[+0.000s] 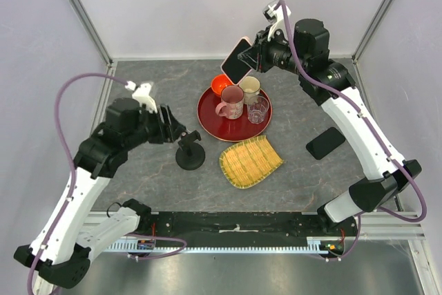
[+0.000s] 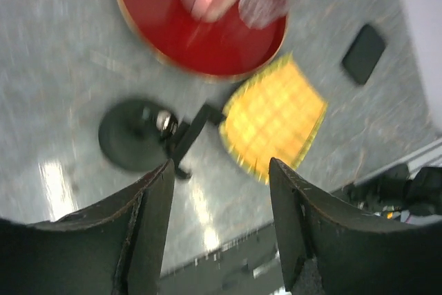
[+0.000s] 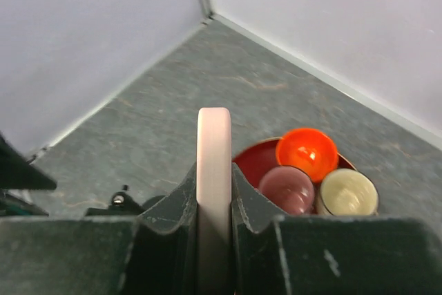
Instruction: Place the phone on the phone stand
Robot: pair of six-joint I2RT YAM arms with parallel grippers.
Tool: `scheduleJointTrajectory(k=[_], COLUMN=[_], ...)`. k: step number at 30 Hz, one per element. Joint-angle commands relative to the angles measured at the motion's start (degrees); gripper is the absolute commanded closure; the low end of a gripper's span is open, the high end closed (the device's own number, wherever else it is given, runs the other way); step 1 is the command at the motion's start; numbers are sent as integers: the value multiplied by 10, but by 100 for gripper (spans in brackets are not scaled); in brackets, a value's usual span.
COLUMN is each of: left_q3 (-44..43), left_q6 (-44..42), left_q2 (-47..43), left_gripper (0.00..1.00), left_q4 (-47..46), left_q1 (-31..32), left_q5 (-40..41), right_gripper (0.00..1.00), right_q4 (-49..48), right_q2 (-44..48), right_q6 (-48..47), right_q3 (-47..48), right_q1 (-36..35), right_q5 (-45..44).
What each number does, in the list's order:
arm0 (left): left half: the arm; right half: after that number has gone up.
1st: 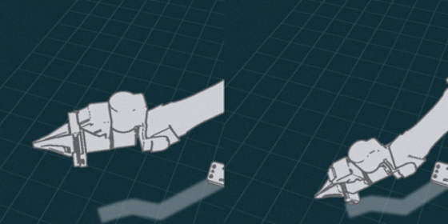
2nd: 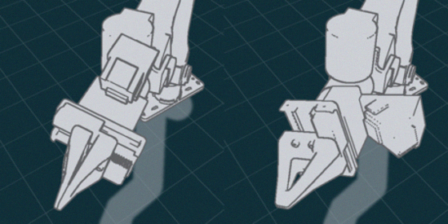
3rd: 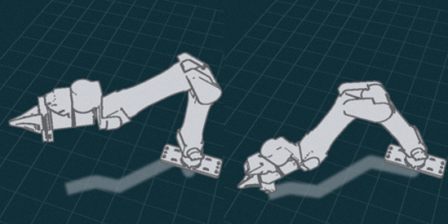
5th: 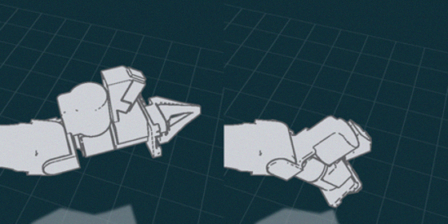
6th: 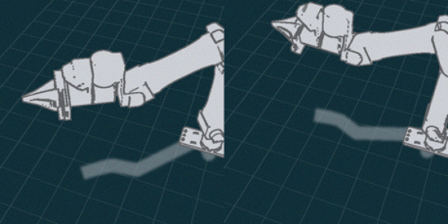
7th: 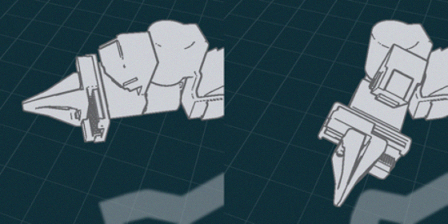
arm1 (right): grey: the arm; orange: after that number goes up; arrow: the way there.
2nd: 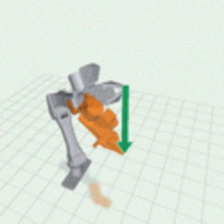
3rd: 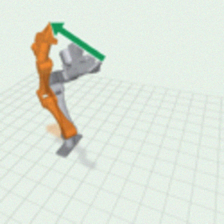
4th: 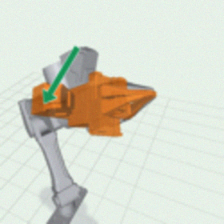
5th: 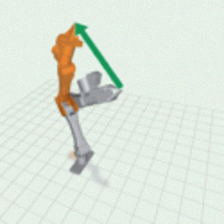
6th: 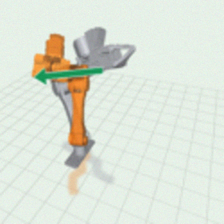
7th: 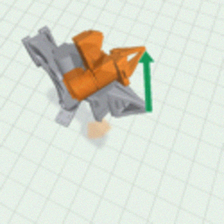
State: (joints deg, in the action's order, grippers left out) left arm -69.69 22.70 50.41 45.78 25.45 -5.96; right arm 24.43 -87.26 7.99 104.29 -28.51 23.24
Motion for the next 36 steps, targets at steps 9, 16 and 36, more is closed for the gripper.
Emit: scheduleJointTrajectory(k=[9, 16, 36], left_q3=[127, 164, 196], left_q6=[180, 174, -9], left_q2=[-6, 10, 3], left_gripper=[36, 51, 94], left_q4=[99, -6, -79], left_q1=[134, 144, 142], left_q5=[178, 241, 264], right_gripper=[100, 100, 100], right_q4=[26, 44, 189], right_q2=[9, -10, -43], right_q6=[-49, -45, -245], right_q3=[22, 53, 91], right_q1=[-1, -4, -137], right_q5=[-98, -22, 51])
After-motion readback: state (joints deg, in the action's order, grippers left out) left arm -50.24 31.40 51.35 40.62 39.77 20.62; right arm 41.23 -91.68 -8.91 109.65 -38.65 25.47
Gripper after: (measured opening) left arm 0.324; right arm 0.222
